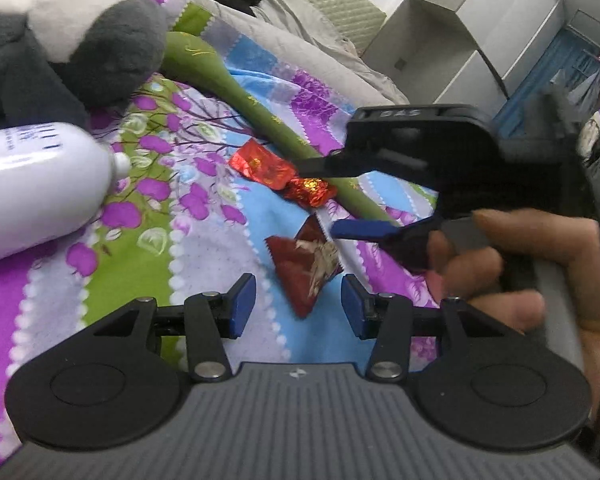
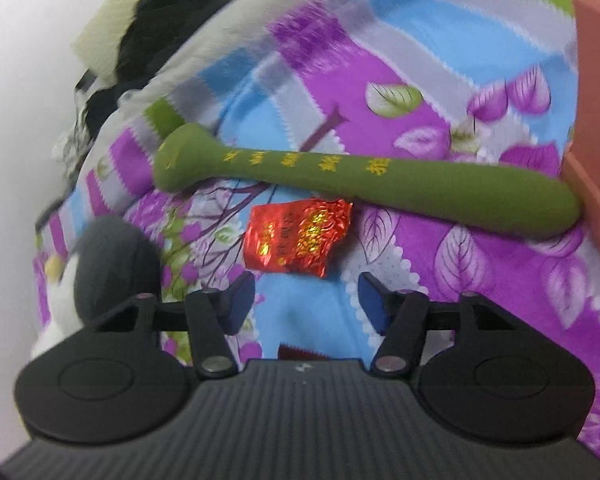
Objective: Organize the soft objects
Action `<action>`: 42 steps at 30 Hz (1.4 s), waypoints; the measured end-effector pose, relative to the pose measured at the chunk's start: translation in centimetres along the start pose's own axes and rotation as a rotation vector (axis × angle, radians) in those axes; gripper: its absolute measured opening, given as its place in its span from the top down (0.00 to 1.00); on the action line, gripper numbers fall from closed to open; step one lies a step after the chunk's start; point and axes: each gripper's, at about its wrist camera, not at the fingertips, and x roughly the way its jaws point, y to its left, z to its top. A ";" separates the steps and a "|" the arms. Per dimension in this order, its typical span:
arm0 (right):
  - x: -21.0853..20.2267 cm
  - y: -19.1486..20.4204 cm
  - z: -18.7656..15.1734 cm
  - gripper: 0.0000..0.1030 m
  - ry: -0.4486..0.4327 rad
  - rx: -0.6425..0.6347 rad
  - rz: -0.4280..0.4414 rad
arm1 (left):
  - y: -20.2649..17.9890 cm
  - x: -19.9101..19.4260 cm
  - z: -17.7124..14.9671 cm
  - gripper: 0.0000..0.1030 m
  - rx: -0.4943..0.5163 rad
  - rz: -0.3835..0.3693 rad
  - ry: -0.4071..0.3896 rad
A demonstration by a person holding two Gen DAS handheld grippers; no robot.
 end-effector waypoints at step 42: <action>-6.6 1.6 -5.5 0.87 0.025 -0.191 -0.037 | -1.1 -7.5 -2.2 0.66 -0.039 0.203 -0.017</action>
